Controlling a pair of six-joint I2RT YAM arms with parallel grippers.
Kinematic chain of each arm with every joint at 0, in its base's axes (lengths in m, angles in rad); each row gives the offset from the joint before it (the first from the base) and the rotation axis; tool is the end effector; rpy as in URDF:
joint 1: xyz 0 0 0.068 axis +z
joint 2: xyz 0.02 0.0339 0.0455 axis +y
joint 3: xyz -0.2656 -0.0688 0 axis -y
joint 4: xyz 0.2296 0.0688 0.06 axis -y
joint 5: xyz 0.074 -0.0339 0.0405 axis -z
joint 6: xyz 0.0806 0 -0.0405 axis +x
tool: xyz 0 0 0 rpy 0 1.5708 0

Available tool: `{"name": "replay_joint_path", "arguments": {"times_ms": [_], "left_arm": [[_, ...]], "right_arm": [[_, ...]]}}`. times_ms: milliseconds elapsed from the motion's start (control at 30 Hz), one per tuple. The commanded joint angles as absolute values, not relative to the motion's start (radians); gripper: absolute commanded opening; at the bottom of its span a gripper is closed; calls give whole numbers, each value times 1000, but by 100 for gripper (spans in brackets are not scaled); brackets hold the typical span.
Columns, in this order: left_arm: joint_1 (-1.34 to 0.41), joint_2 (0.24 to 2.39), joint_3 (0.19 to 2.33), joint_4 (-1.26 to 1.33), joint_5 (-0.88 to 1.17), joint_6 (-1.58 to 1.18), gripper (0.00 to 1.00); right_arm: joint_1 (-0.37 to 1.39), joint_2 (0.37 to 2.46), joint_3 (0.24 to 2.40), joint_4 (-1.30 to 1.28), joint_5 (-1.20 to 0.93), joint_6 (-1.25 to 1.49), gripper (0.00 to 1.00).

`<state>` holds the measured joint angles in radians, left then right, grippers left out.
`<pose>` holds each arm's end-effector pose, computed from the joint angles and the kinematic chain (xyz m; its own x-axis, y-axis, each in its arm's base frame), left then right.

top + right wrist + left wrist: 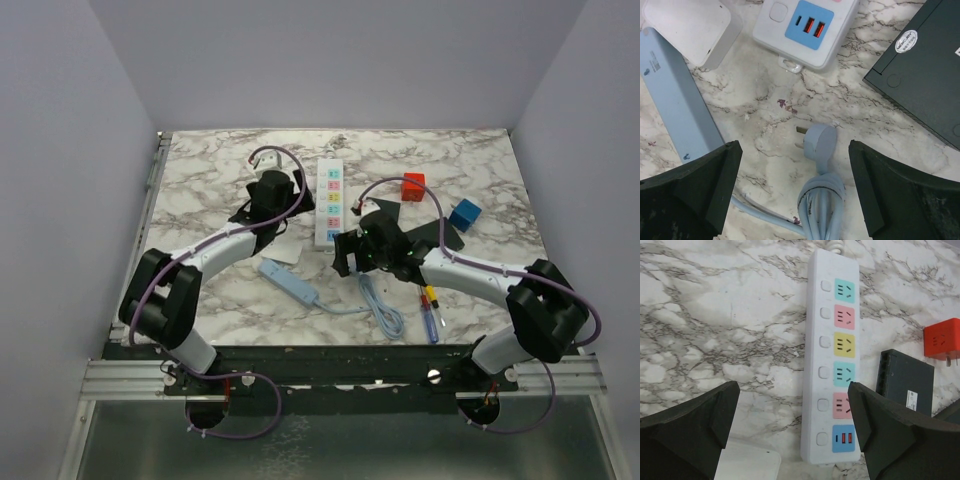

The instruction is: Pull the plug off the socket

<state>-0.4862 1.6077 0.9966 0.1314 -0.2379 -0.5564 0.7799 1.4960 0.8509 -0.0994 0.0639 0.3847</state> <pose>0.3514 -0.1642 0.2260 -0.4887 -0.3222 -0.8108 0.0132 0.9265 -0.3762 0.2406 0.2307 0.1836 -0.6974 -0.1630 -0.6979 -0.4387 0.8671 0.2359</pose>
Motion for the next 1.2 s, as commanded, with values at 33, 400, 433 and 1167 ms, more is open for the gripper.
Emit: {"name": "replay_joint_path", "arguments": {"times_ms": [33, 400, 433, 1167], "left_arm": [[-470, 1482, 897, 128, -408, -574, 99], [-264, 1234, 826, -77, -275, -603, 99], [-241, 1209, 827, -100, -257, -609, 99], [-169, 719, 810, -254, -372, -259, 99]], "right_arm": [[765, 1447, 893, -114, 143, 392, 100], [464, 1274, 830, -181, 81, 383, 100], [419, 1247, 823, -190, 72, 384, 100], [91, 534, 559, 74, 162, 144, 100]]}}
